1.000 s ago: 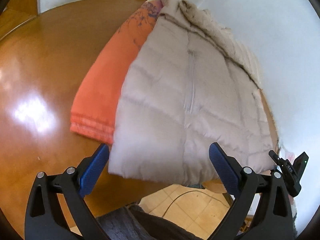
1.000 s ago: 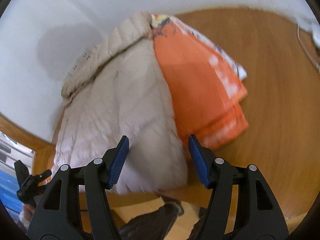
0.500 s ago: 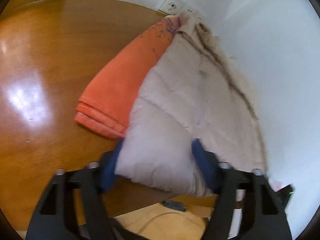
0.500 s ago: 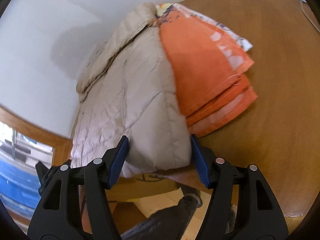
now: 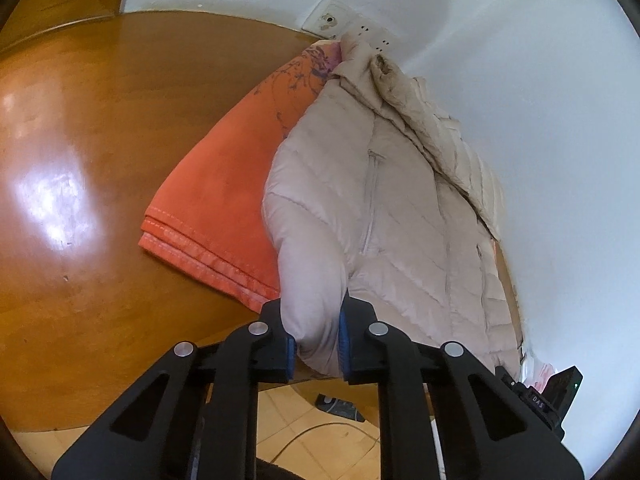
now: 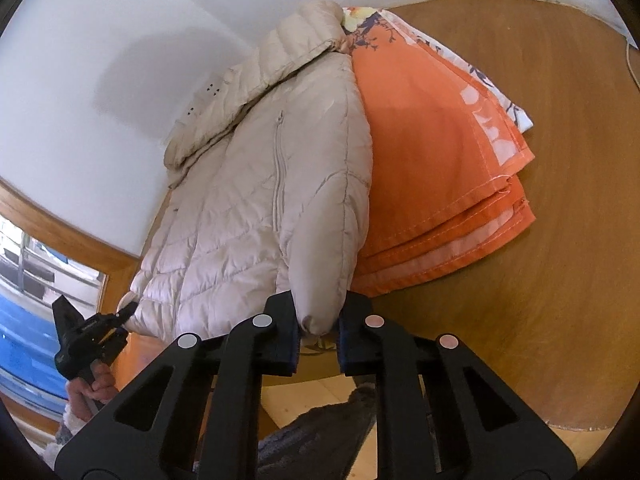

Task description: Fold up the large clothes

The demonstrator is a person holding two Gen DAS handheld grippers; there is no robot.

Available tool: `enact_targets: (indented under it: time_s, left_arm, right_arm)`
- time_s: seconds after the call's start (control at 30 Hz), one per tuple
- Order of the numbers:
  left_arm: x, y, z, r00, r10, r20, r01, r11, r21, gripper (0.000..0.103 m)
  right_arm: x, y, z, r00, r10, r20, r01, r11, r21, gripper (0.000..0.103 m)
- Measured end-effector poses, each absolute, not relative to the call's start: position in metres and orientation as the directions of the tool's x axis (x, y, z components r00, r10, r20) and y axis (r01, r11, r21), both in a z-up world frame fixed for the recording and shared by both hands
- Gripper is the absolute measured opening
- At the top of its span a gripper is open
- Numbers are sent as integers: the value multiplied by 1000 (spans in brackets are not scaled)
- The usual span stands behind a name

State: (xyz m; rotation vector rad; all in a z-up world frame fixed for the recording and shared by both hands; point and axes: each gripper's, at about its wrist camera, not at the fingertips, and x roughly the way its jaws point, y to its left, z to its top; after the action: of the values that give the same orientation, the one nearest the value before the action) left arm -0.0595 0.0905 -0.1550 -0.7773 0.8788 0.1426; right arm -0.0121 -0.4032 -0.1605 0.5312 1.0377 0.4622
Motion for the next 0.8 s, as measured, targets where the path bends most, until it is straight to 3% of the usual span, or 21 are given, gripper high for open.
enact_targets:
  time_s: [0.8]
  left_arm:
    - [-18,90,-72,732,-225,-643,-298,743,-599,15]
  right_arm:
    - [5,-390,-70,519,661,-542,-239,721,650,14]
